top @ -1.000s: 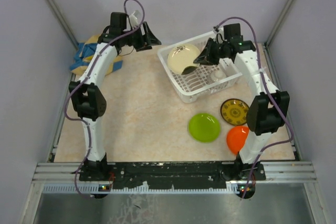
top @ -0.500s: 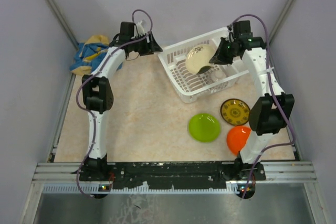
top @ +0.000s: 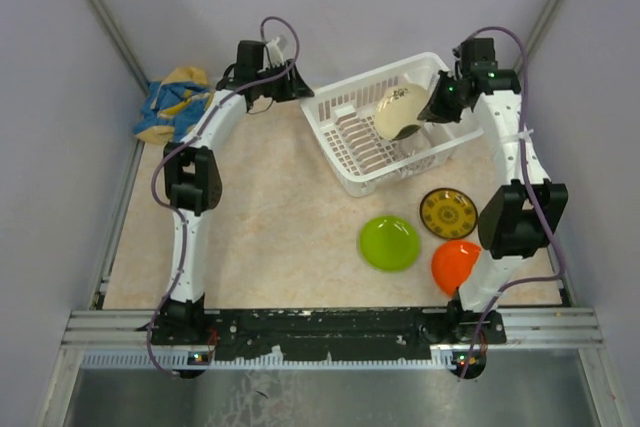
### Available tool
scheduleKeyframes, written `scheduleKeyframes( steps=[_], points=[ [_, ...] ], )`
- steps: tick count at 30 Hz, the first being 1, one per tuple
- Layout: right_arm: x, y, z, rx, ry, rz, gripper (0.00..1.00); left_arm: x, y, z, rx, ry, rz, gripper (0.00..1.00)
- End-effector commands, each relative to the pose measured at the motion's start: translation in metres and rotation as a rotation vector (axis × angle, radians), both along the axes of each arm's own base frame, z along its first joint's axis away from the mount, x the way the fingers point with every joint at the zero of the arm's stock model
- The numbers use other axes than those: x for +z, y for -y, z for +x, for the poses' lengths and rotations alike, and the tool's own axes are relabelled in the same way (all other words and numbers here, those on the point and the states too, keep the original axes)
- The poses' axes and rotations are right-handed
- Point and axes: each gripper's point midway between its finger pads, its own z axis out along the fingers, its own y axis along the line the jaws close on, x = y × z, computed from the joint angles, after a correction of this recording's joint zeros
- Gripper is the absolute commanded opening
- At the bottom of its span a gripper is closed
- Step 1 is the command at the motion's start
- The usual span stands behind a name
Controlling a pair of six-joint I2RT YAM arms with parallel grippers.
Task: Load the mixed dishes into the dish rack
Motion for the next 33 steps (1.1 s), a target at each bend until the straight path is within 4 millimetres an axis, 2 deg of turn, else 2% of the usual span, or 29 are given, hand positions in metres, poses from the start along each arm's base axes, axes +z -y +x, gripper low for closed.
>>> scheduleKeyframes(
  steps=[1,3,5,7,10,13,17,18,20,29,33],
  points=[
    [0.047,0.019,0.001,-0.043,0.136,0.005,0.00,-0.008,0.013,-0.002,-0.039,0.004,0.007,0.53],
    [0.048,0.021,0.002,-0.045,0.139,0.014,0.00,-0.015,0.013,-0.003,-0.041,-0.007,0.019,0.56],
    [0.049,0.022,0.001,-0.049,0.142,0.020,0.00,-0.020,0.012,-0.003,-0.039,-0.019,0.026,0.54],
    [0.050,0.023,0.001,-0.052,0.144,0.024,0.00,-0.023,0.011,-0.004,-0.038,-0.027,0.029,0.43],
    [0.047,0.026,-0.001,-0.061,0.139,0.025,0.00,-0.026,0.010,-0.007,-0.035,-0.041,0.036,0.20],
    [0.046,0.027,-0.003,-0.066,0.138,0.027,0.00,-0.027,0.002,-0.011,-0.005,-0.052,0.056,0.02],
    [0.042,0.025,-0.003,-0.061,0.133,0.036,0.00,-0.035,-0.021,-0.026,0.067,-0.097,0.080,0.00],
    [0.041,0.024,-0.004,-0.057,0.130,0.040,0.00,-0.029,-0.028,-0.032,0.084,-0.094,0.079,0.00],
    [0.039,0.022,-0.004,-0.047,0.124,0.050,0.00,-0.030,-0.042,-0.044,0.116,-0.114,0.081,0.00],
    [0.035,0.015,-0.005,-0.018,0.132,0.081,0.00,-0.047,-0.100,-0.120,0.212,-0.256,0.108,0.00],
    [0.034,0.009,-0.006,0.005,0.133,0.102,0.00,-0.047,-0.130,-0.149,0.277,-0.278,0.117,0.00]
  ],
)
